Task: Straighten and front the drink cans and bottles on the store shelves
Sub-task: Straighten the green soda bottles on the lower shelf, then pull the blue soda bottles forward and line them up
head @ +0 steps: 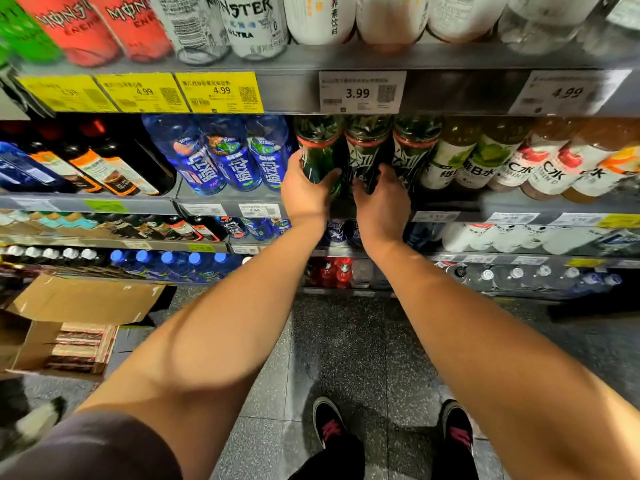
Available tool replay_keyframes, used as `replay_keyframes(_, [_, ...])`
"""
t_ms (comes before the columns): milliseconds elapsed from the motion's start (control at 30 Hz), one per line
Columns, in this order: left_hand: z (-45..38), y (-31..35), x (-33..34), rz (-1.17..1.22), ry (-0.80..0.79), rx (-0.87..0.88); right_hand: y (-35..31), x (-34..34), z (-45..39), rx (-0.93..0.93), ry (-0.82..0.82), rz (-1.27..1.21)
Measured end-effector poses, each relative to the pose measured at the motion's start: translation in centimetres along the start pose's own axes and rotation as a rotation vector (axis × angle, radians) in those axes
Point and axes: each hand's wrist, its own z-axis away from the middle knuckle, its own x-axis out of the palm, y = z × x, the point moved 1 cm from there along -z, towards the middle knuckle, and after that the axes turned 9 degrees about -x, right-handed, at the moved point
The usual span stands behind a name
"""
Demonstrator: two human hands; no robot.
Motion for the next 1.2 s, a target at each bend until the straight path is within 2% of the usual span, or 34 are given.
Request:
replay_keyframes(267, [0.3, 0.1, -1.7, 0.007, -0.144, -0.001, -1.5, -0.2, 0.9, 0.011, 0.088, -0.161])
replay_keyframes(333, [0.9, -0.3, -2.8, -0.011, -0.09, -0.063, -2.6, -0.2, 1.5, -0.004, 0.077, -0.257])
replay_keyframes(533, [0.9, -1.9, -7.4, -0.026, 0.082, -0.127, -6.5, 1.4, 3.3, -0.044, -0.167, -0.378])
replay_keyframes(633, [-0.2, -2.6, -9.4, -0.044, 0.116, -0.123, -7.8, 2.7, 3.5, -0.071, -0.201, -0.388])
replay_keyframes(733, [-2.2, -3.2, -10.9, -0.013, 0.103, -0.127, -9.2, 4.0, 3.2, -0.028, -0.18, -0.296])
replay_keyframes(800, [-3.4, -3.5, -11.5, 0.017, 0.07, -0.153, -10.1, 5.0, 2.9, -0.01, -0.186, -0.229])
replay_keyframes(967, [-6.1, -5.8, -11.5, 0.089, -0.066, -0.035, -12.1, 8.2, 2.2, 0.017, -0.18, -0.098])
replay_keyframes(1033, [-6.3, -5.4, -11.7, 0.117, -0.109, -0.016, -12.8, 9.1, 1.8, 0.04, -0.141, -0.128])
replay_keyframes(1200, [-7.6, -5.0, -11.9, 0.102, -0.085, -0.05, -12.9, 10.9, 0.8, 0.113, -0.093, -0.182])
